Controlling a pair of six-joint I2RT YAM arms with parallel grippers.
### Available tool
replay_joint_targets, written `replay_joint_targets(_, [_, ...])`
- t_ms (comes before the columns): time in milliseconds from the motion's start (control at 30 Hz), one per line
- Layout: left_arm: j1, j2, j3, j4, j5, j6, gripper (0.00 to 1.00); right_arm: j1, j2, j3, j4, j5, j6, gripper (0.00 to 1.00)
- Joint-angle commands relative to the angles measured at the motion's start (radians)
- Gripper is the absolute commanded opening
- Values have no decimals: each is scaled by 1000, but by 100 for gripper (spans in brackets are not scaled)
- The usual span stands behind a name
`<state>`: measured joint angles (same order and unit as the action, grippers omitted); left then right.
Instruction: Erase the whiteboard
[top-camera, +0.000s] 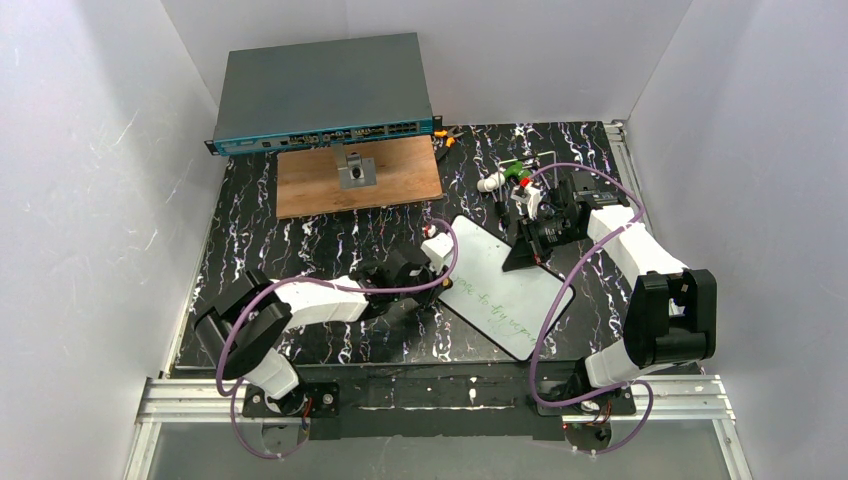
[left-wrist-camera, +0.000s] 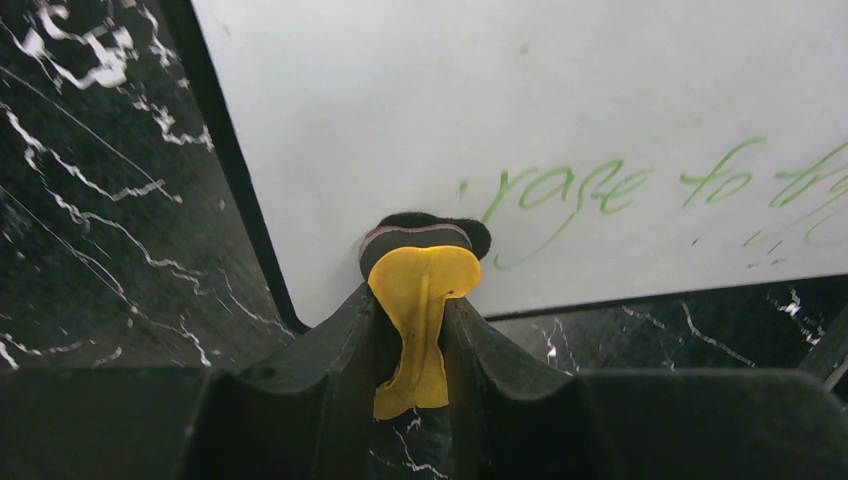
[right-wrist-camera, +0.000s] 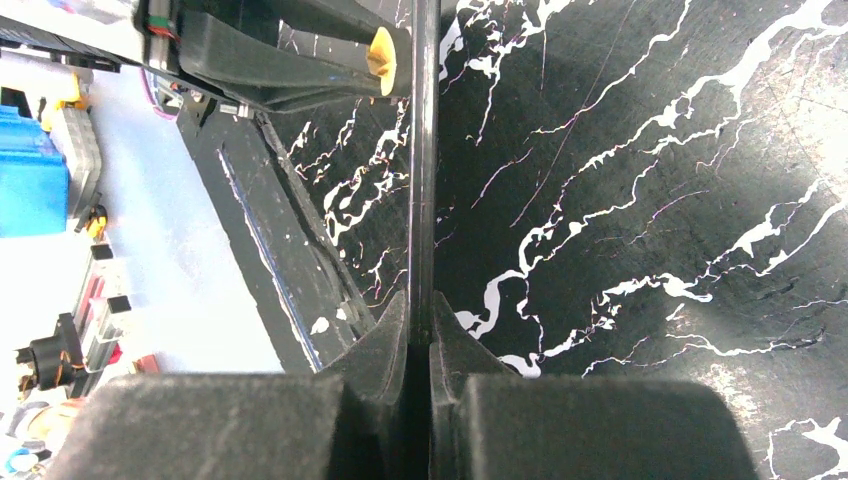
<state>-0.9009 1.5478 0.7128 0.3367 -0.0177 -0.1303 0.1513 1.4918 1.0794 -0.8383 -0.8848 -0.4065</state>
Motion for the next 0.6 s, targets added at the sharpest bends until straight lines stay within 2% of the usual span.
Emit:
replay_joint_targets(0, [-14,14,-45,-31,-34,-2,0,9,-5,40,2,-80,-40,1])
replay_joint_targets(167, [-13,-9,-7,-53,-48,4,0,8,-4,40,1,-81,-43,1])
replay_joint_targets(567, [-10,5,191,-181,-157,37,0,8,-4,42,-1,-85,-46,1])
